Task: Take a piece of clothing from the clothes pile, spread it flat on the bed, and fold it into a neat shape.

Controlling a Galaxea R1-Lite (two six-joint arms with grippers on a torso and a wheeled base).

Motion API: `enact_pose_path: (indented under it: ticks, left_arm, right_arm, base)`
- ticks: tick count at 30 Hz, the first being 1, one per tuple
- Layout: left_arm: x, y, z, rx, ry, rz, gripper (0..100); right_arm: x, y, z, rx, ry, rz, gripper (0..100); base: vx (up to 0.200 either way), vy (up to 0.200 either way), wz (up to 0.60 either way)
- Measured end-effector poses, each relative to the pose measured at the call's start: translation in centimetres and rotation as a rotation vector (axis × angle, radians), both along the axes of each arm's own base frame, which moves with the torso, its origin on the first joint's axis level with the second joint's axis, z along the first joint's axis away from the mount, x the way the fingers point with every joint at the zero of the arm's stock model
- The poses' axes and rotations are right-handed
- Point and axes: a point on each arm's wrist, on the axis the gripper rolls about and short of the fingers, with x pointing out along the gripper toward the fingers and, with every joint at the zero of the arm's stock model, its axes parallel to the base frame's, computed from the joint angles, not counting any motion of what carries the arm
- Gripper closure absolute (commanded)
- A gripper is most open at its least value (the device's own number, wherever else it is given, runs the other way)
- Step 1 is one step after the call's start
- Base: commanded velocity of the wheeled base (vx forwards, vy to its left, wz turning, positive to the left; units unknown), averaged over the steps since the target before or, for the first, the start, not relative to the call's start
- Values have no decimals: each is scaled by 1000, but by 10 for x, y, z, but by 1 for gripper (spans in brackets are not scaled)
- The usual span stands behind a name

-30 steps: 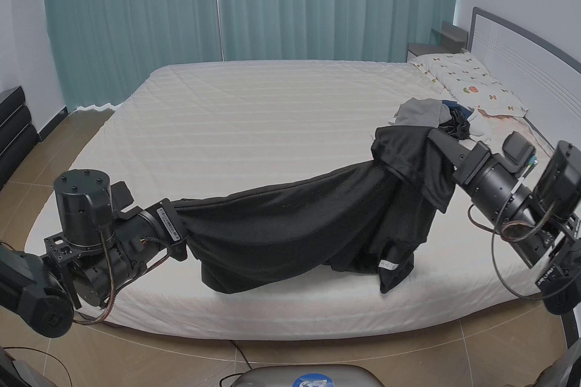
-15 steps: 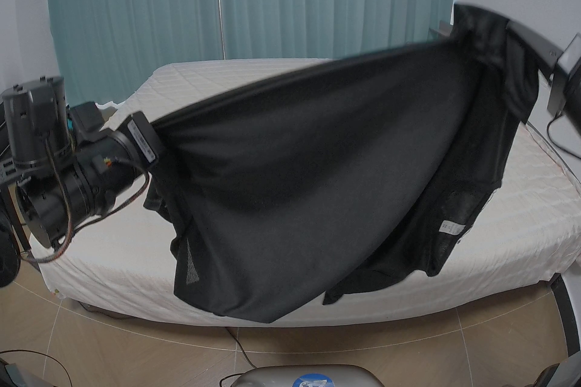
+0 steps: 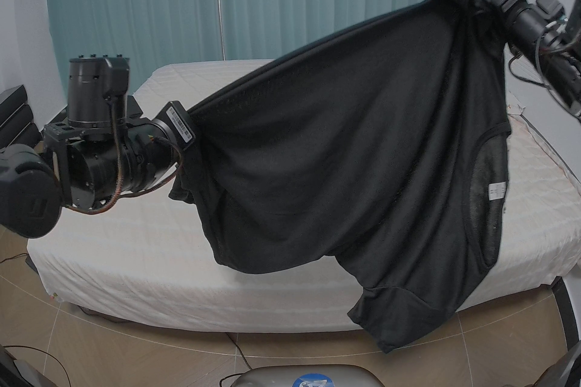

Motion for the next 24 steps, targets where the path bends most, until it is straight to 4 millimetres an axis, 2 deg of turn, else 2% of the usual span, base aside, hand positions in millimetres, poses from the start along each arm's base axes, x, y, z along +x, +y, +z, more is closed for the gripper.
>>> enact_pose_path:
  ticks: [4,9,19,24]
  left_arm:
    - [18,-9,-20,19,74,-16,100]
    - [45,-21,-44,44,142,-19,100]
    - [112,-41,-88,23,207,30,100]
    - [138,-47,-119,39,250,63,100]
  right_arm:
    - [43,3,-28,-24,73,-36,100]
    - [80,5,-59,-42,130,-67,100]
    - [125,14,-120,-73,256,-105,100]
    - [146,18,-155,-75,296,-162,100]
  base:
    - [200,0,0]
    - [200,0,0]
    - [20,0,0]
    - [0,0,0]
